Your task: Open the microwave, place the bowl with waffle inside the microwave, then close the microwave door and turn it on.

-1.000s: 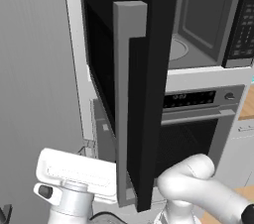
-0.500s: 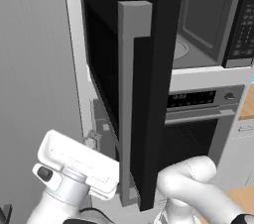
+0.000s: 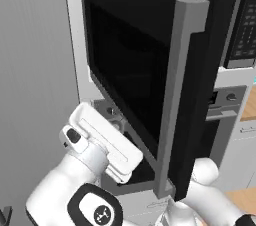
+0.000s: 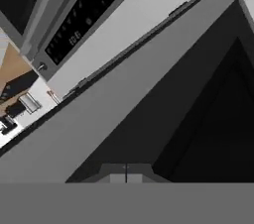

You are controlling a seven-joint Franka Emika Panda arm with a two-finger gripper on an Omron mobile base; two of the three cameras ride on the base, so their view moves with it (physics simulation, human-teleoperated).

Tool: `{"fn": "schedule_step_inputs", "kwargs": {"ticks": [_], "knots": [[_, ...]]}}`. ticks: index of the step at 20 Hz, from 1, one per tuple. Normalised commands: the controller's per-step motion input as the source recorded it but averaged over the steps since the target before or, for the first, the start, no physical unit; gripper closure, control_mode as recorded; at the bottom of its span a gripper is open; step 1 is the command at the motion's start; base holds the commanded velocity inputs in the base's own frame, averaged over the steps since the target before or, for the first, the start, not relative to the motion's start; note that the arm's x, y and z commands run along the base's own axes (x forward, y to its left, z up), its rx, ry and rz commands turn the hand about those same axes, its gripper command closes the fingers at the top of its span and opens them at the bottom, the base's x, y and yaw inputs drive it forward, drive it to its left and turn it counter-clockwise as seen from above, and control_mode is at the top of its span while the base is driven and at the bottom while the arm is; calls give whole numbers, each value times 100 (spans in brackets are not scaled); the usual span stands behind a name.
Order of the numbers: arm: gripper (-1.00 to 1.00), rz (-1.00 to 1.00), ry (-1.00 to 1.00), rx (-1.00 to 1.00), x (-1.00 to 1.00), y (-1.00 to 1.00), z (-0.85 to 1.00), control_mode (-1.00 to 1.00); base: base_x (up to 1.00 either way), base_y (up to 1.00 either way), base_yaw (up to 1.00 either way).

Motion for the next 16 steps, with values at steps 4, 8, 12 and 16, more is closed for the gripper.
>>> {"fn": "schedule_step_inputs", "kwargs": {"ticks": [4,8,12,16], "knots": [[100,1,27,21,98,-100,41,-100,0,0,0],[100,3,18,27,100,-100,24,-100,0,0,0],[100,5,13,32,100,-100,19,-100,0,0,0],[100,7,2,33,100,-100,1,-100,0,0,0]]}}
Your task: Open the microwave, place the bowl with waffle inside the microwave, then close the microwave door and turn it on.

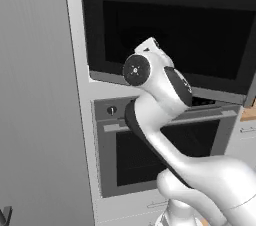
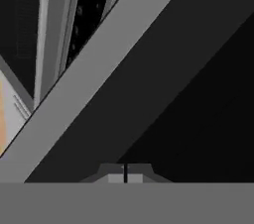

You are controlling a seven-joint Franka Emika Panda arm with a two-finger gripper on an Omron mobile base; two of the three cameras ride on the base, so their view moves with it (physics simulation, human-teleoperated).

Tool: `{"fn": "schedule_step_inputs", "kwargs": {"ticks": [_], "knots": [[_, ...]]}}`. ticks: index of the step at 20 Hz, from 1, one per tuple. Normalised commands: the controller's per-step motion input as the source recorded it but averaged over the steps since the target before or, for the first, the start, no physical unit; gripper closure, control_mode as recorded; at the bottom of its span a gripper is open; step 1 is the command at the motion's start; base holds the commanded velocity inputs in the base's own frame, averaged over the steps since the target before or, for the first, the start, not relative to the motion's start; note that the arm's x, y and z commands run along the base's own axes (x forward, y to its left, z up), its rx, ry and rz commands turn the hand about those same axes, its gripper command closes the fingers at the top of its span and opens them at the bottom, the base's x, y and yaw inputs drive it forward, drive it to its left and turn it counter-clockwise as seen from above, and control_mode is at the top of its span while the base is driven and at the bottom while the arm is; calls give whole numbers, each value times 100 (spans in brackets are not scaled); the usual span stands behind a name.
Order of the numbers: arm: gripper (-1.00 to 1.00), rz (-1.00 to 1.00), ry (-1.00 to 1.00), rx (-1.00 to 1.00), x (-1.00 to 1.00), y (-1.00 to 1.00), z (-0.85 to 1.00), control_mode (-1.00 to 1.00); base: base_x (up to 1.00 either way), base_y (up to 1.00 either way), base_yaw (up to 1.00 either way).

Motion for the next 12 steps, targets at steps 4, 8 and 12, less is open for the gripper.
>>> {"fn": "schedule_step_inputs", "kwargs": {"ticks": [4,8,12], "knots": [[100,7,0,29,100,-100,0,-100,0,0,0],[100,10,2,26,100,-95,0,-100,0,0,0],[100,10,6,20,100,-81,0,-100,0,0,0]]}}
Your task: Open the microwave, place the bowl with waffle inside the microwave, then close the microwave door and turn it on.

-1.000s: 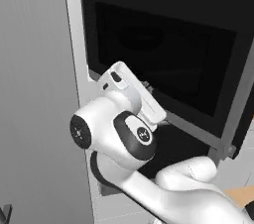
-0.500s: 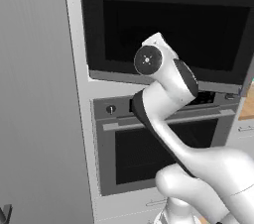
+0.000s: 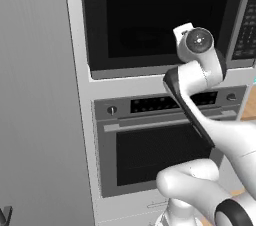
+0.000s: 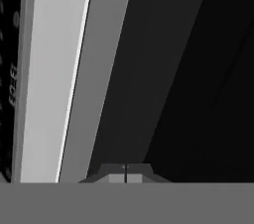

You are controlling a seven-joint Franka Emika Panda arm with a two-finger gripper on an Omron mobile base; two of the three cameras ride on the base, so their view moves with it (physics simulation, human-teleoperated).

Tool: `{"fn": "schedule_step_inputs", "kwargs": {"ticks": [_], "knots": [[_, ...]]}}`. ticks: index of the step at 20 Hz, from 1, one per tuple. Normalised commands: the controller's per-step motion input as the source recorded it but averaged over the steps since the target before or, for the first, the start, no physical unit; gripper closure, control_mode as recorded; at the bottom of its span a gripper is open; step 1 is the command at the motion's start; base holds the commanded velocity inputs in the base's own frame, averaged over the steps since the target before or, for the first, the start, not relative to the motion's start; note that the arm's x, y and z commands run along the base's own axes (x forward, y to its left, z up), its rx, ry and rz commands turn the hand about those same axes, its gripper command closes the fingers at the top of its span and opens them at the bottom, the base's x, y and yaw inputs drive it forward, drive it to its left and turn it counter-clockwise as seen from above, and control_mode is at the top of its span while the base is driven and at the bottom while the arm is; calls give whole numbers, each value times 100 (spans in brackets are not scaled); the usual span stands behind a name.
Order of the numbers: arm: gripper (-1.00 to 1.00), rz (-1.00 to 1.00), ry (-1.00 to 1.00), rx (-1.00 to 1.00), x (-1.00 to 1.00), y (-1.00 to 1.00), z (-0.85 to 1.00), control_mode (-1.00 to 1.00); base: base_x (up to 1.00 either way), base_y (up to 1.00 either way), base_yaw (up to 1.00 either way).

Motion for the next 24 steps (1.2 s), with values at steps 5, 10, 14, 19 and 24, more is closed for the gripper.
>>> {"fn": "schedule_step_inputs", "kwargs": {"ticks": [5,10,14,19,24], "knots": [[100,11,10,12,100,-67,-8,-100,0,0,0],[100,18,0,14,-14,-79,3,-100,0,0,0],[100,20,-16,27,-100,-100,5,-100,0,0,0],[100,2,-4,22,-47,-100,0,-100,0,0,0],[100,0,1,8,-4,-100,-2,-100,0,0,0]]}}
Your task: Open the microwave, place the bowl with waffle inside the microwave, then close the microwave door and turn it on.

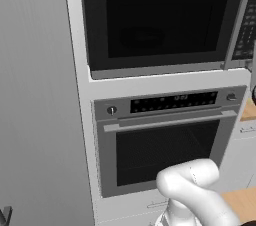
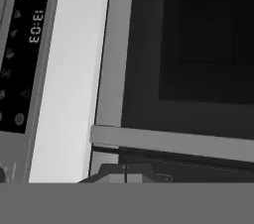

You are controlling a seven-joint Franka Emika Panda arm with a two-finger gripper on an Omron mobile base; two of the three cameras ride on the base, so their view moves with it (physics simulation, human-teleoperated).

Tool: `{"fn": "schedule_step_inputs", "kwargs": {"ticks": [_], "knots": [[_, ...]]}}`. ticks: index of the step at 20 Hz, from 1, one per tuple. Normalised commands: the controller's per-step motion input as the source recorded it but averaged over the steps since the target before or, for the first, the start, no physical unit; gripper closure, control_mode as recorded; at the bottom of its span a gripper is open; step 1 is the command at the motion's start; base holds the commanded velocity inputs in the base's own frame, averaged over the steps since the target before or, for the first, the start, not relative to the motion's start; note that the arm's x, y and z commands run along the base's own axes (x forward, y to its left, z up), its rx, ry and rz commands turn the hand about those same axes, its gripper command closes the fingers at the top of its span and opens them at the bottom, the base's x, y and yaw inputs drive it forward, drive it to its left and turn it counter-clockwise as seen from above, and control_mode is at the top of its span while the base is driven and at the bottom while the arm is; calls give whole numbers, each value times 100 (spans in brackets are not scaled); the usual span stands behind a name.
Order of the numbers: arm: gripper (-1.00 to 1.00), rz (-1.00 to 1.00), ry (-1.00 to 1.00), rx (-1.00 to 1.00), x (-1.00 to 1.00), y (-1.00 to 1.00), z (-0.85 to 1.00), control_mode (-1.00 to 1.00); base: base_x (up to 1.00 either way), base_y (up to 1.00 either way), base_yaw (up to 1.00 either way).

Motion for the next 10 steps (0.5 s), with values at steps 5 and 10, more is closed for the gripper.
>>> {"fn": "schedule_step_inputs", "kwargs": {"ticks": [5,10], "knots": [[100,0,5,3,0,-84,0,-100,0,0,0],[100,0,0,1,0,-12,0,-100,0,0,0]]}}
